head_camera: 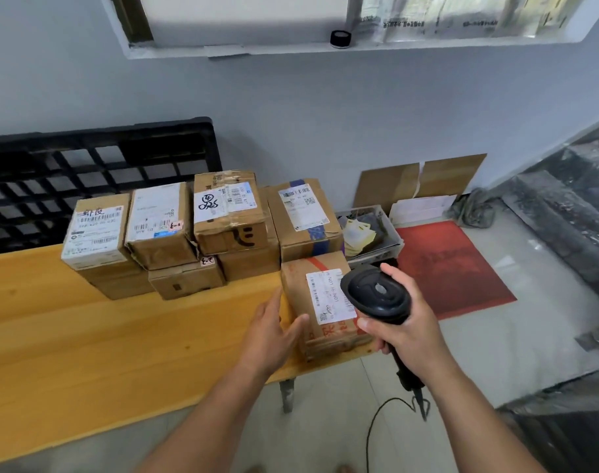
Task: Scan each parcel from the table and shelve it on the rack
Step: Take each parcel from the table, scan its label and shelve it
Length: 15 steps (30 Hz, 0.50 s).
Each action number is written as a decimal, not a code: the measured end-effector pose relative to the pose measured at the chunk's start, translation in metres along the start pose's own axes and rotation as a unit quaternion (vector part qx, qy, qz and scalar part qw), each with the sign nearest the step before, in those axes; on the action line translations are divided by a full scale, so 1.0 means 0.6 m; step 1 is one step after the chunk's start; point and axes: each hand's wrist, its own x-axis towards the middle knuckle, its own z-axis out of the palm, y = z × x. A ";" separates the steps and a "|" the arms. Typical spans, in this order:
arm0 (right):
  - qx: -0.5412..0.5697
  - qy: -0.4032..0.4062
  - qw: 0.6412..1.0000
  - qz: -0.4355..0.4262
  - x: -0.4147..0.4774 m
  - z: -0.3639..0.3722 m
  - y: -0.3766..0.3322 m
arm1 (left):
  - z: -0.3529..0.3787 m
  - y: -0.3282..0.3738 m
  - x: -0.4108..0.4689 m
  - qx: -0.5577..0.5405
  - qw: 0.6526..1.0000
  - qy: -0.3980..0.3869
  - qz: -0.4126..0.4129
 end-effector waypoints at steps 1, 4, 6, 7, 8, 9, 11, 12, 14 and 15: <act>0.000 -0.014 1.000 0.009 0.012 -0.004 0.009 | 0.009 0.002 0.002 -0.002 1.000 -0.005 -0.021; -0.003 -0.055 0.998 0.035 0.045 -0.015 0.038 | 0.040 0.011 0.006 -0.008 0.998 -0.007 -0.070; 0.000 -0.084 0.995 0.055 0.059 -0.019 0.059 | 0.059 0.014 0.005 -0.021 0.995 0.000 -0.095; 0.000 -0.098 0.993 0.062 0.064 -0.020 0.068 | 0.068 0.016 0.001 -0.030 0.994 -0.001 -0.102; 0.002 -0.111 0.992 0.067 0.067 -0.021 0.076 | 0.075 0.016 -0.002 -0.042 0.994 -0.001 -0.104; 0.007 -0.120 0.990 0.069 0.069 -0.023 0.082 | 0.081 0.016 -0.006 -0.057 0.992 -0.001 -0.111; 0.015 -0.138 0.988 0.068 0.072 -0.028 0.089 | 0.086 0.023 -0.020 -0.097 0.987 0.010 -0.127; 0.014 -0.150 0.987 0.064 0.073 -0.031 0.090 | 0.087 0.025 -0.026 -0.121 0.984 0.019 -0.128; 0.009 -0.176 0.983 0.057 0.069 -0.033 0.088 | 0.084 0.030 -0.043 -0.157 0.980 0.034 -0.119; 0.009 -0.187 0.981 0.054 0.066 -0.033 0.086 | 0.081 0.031 -0.052 -0.167 0.979 0.044 -0.113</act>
